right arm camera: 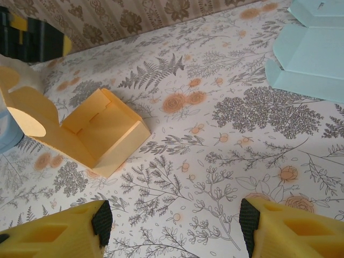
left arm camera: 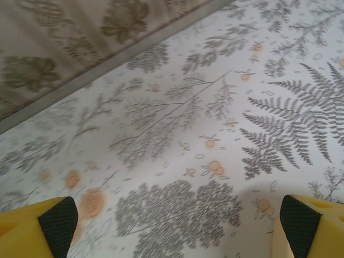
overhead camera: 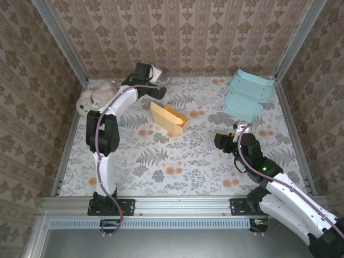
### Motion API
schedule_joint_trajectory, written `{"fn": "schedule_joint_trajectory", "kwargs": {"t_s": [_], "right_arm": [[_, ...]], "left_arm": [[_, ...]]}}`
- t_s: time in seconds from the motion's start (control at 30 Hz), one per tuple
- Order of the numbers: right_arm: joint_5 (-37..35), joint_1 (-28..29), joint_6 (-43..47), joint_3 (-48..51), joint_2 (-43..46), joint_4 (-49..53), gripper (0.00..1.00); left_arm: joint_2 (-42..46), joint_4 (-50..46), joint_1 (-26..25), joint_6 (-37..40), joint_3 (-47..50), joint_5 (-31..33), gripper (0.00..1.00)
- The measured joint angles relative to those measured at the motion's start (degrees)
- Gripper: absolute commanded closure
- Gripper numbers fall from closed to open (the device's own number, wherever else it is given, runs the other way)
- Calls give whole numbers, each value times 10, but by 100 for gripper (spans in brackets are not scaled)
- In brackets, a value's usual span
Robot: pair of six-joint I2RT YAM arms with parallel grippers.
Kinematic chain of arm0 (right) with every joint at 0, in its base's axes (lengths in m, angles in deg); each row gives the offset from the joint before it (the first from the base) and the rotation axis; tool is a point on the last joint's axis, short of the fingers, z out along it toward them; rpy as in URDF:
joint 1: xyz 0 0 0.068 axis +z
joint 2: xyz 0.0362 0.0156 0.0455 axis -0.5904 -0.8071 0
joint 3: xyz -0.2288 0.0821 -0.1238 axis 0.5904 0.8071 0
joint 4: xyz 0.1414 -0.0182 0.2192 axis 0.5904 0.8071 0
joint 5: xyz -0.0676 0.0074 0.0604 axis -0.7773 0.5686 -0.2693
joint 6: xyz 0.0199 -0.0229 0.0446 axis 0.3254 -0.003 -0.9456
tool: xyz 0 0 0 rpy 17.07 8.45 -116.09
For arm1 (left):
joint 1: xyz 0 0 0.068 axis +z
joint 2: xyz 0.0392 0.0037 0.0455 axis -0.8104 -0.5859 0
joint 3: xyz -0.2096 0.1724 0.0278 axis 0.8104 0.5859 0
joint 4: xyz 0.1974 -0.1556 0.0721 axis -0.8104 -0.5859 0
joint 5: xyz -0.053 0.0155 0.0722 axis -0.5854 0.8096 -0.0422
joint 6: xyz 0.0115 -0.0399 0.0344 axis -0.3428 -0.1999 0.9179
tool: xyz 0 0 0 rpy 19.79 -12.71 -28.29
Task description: Fold the paper box
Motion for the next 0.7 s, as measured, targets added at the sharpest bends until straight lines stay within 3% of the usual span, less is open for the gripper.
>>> {"fn": "schedule_joint_trajectory", "kwargs": {"t_s": [0.13, 0.33, 0.47, 0.7], "right_arm": [[3, 2, 2, -5, -23, -1, 33], [10, 5, 16, -30, -97, -16, 33], [20, 5, 21, -61, -166, -35, 32], [34, 5, 35, -165, -349, -89, 32]], "left_arm": [[71, 17, -5, -53, 60, 64, 0], [235, -7, -46, -215, 156, 155, 0], [364, -19, -80, -321, 226, 167, 0], [571, -5, -102, -496, 452, 162, 0]]}}
